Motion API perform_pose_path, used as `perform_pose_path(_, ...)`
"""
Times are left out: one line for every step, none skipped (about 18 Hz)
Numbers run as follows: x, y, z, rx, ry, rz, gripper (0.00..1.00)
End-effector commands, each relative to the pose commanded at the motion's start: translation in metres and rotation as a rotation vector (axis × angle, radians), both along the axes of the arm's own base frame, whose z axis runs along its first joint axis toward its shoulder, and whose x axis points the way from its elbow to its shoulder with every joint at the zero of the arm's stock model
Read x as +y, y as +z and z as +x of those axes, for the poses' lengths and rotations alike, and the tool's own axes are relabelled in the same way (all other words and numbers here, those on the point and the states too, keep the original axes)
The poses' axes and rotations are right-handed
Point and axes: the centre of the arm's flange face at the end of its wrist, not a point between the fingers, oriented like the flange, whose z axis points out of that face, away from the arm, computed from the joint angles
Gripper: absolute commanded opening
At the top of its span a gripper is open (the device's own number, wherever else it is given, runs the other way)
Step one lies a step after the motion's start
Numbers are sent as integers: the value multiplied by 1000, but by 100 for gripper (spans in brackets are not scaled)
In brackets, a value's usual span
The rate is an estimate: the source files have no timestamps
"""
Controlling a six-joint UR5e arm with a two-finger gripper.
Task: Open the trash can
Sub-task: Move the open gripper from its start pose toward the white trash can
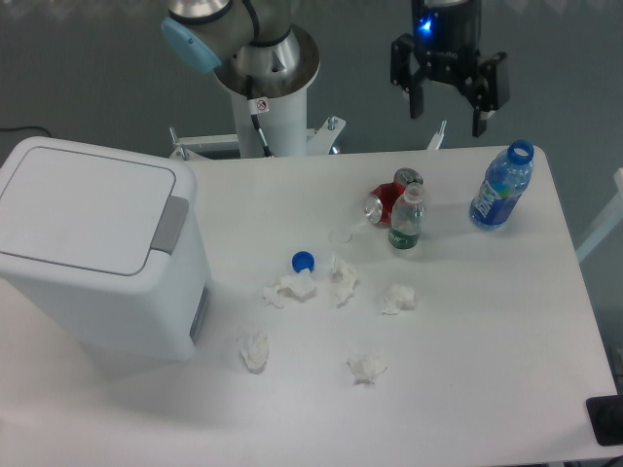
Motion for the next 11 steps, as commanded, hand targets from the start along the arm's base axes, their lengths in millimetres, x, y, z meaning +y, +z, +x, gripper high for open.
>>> perform_pose_path(0, -1, 0, -1, 0, 0, 100)
perform_pose_path(0, 0, 0, -2, 3, 0, 100)
perform_pose_path(0, -1, 0, -4, 2, 1, 100)
perform_pose_path(1, -1, 1, -5, 5, 3, 100)
perform_pose_path(1, -1, 1, -6, 4, 4, 100)
perform_pose_path(2, -2, 1, -7, 1, 3, 100)
perform_pose_path(6, -2, 4, -7, -7, 3, 100)
perform_pose_path(11, -4, 5, -11, -16, 1, 100)
perform_pose_path(13, -6, 6, -16, -18, 0, 100)
perform_pose_path(13, -6, 6, -20, -5, 6, 100)
perform_pose_path(14, -7, 7, -27, 8, 10, 100)
